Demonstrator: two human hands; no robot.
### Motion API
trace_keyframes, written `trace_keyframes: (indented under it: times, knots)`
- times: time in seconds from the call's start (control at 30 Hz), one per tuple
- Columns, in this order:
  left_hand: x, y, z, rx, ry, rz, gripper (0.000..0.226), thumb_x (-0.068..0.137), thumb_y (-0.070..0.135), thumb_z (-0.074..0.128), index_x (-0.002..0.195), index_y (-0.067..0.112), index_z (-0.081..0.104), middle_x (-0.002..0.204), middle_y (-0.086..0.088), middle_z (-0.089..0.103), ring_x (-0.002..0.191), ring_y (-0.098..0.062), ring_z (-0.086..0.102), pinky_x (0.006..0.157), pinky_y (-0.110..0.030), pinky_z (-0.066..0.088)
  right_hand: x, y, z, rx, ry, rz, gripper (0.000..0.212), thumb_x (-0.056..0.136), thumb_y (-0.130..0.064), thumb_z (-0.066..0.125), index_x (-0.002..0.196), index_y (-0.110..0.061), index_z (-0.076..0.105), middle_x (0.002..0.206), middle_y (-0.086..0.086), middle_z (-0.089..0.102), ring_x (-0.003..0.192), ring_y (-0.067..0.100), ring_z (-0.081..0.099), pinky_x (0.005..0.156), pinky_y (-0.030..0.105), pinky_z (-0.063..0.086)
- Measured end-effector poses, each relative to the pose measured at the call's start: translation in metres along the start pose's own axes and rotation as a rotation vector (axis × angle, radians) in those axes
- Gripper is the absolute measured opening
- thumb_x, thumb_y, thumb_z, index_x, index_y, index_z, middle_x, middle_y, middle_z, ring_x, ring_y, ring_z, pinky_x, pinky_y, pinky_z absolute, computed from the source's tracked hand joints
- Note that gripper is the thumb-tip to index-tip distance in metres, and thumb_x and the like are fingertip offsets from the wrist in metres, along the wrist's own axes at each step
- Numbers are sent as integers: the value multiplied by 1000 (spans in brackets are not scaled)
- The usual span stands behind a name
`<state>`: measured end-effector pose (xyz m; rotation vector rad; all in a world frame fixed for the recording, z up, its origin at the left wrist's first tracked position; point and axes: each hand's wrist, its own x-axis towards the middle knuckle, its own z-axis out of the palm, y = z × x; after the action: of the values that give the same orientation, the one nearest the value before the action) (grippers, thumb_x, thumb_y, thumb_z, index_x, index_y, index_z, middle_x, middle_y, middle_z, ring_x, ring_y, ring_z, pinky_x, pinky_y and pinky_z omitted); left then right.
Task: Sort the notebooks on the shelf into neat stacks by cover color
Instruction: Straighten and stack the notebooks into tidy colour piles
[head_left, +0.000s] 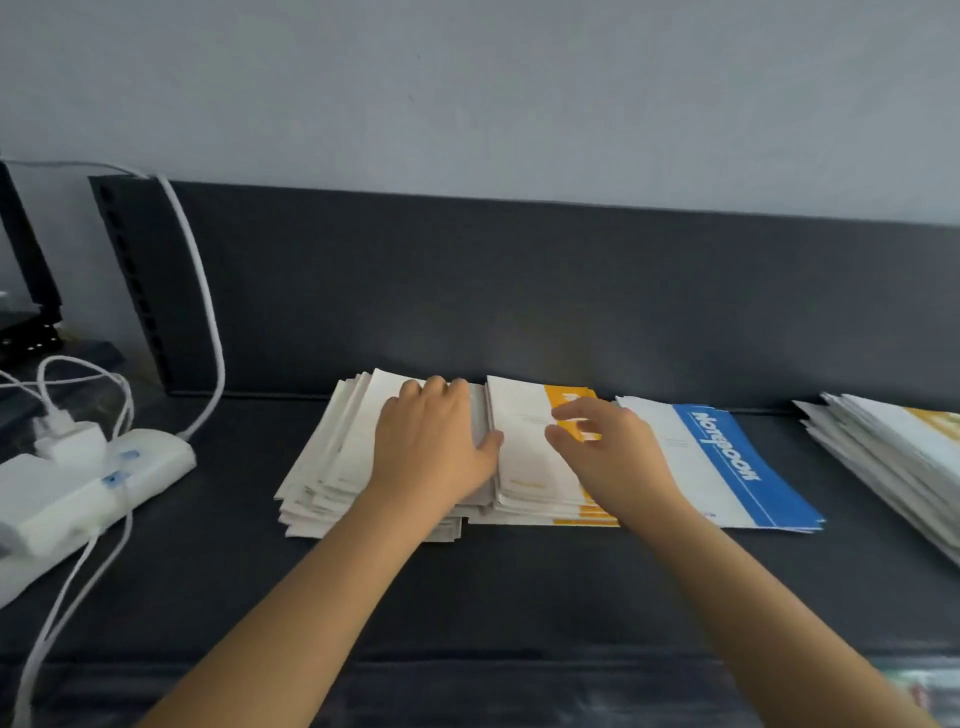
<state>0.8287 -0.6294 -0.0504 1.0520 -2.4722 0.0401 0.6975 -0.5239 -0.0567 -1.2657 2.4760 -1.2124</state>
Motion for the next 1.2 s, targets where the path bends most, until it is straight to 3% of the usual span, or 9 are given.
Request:
trace_keyframes:
  times: [0.07, 0.23, 0.53, 0.63, 0.73, 0.83, 0.97, 1.07, 1.2]
  knots:
    - [2, 27, 4, 34, -16, 88, 49, 91, 58, 48, 120, 19, 52, 122, 2, 59, 114, -21, 54, 93, -33, 40, -4, 15, -20, -142, 31, 5, 34, 94, -39, 53, 127, -31, 54, 128, -7, 56, 99, 10, 52, 73, 21, 41]
    - [4, 113, 23, 86, -74, 234, 50, 92, 59, 45, 123, 19, 49, 124, 0, 58, 115, -23, 53, 94, -36, 38, -9, 72, -80, -295, 70, 34, 41, 93, -38, 53, 132, -24, 52, 134, -6, 53, 121, 15, 49, 88, 26, 39]
    - [17, 316, 71, 78, -93, 314, 54, 90, 65, 42, 115, 19, 54, 113, 2, 62, 109, -22, 55, 91, -33, 37, 3, 225, -236, -484, 133, 96, 47, 90, -46, 54, 128, -19, 54, 125, 0, 58, 116, 23, 51, 87, 31, 41]
    - [25, 381, 82, 3, -112, 276, 58, 92, 66, 37, 121, 19, 55, 116, 2, 62, 111, -22, 55, 93, -35, 38, 16, 278, -280, -536, 96, 138, 48, 91, -47, 52, 126, -15, 55, 118, 2, 61, 112, 24, 52, 79, 31, 41]
    - [35, 425, 94, -49, -166, 220, 55, 94, 63, 36, 117, 17, 55, 118, 0, 61, 110, -23, 55, 85, -36, 39, 27, 312, -311, -670, 26, 173, 49, 94, -51, 43, 117, -11, 58, 115, 5, 62, 111, 26, 51, 84, 34, 43]
    - [43, 448, 106, -91, -266, 146, 54, 93, 63, 38, 116, 16, 55, 120, 0, 58, 106, -22, 56, 76, -35, 40, 32, 328, -323, -722, -142, 196, 54, 94, -60, 31, 118, -18, 57, 111, 3, 63, 106, 25, 54, 92, 38, 41]
    - [52, 454, 114, -231, -346, 33, 46, 88, 57, 55, 112, 18, 55, 119, -2, 51, 98, -19, 55, 75, -33, 47, 34, 336, -319, -754, -314, 89, 58, 94, -61, 15, 114, -25, 56, 98, -1, 59, 86, 20, 50, 81, 36, 39]
    - [59, 449, 110, -319, -355, -61, 49, 84, 47, 66, 121, 16, 55, 121, -5, 52, 104, -23, 56, 79, -33, 48, 32, 328, -312, -690, -333, 30, 56, 94, -60, 17, 119, -27, 54, 117, -1, 59, 103, 22, 50, 89, 39, 36]
    - [69, 433, 107, -581, -422, -254, 43, 79, 27, 77, 111, 14, 51, 110, -1, 58, 98, -20, 59, 78, -34, 52, 28, 315, -312, -319, -382, 123, 50, 97, -56, 31, 124, -25, 59, 123, 0, 61, 97, 18, 55, 84, 31, 43]
